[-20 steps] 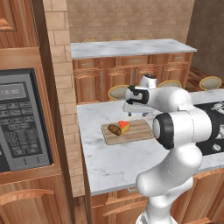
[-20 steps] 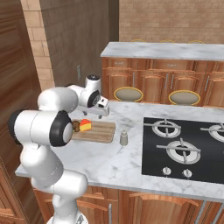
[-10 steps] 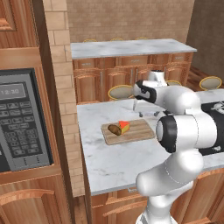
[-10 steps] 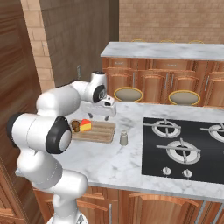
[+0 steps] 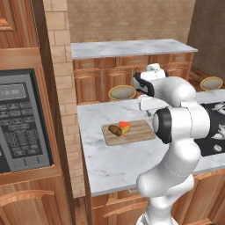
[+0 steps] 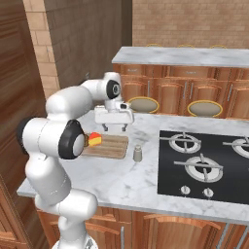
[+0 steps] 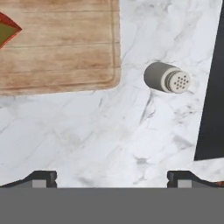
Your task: Retrieve the reheated potato from the microwave, then place the potato, cheese, and condiment on the cutting board.
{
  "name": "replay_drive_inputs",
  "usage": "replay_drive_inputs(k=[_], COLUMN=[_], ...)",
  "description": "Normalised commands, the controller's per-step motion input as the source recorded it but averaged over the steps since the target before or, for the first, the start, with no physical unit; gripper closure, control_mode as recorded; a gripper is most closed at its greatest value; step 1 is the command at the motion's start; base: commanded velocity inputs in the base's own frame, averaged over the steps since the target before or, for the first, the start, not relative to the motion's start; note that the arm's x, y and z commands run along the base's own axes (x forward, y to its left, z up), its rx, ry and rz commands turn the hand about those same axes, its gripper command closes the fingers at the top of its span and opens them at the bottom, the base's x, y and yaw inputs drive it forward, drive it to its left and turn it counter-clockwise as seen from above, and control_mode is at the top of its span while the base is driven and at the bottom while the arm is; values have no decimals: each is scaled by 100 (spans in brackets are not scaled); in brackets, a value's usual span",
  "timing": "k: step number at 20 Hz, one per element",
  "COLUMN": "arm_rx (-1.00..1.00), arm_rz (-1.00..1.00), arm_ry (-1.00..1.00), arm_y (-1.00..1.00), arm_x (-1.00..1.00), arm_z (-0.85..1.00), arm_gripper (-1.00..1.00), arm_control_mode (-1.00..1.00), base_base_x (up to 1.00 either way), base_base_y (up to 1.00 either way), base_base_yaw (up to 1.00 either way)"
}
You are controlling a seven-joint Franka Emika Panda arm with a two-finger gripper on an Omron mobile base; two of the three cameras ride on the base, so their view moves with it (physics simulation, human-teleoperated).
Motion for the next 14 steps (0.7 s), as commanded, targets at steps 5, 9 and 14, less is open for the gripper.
replay_drive_inputs(k=[5, 9, 14], arm_rx=[-2, 4, 2], arm_rz=[10, 9, 4], arm_ry=[10, -16, -38], arm_y=[-36, -27, -14], arm_x=[-32, -40, -30], arm_z=[3, -13, -14], arm_gripper=[-100, -100, -100], arm_control_mode=[-100, -100, -100], base_base_x=[0, 0, 0], base_base_y=[0, 0, 0], base_base_yaw=[0, 0, 0])
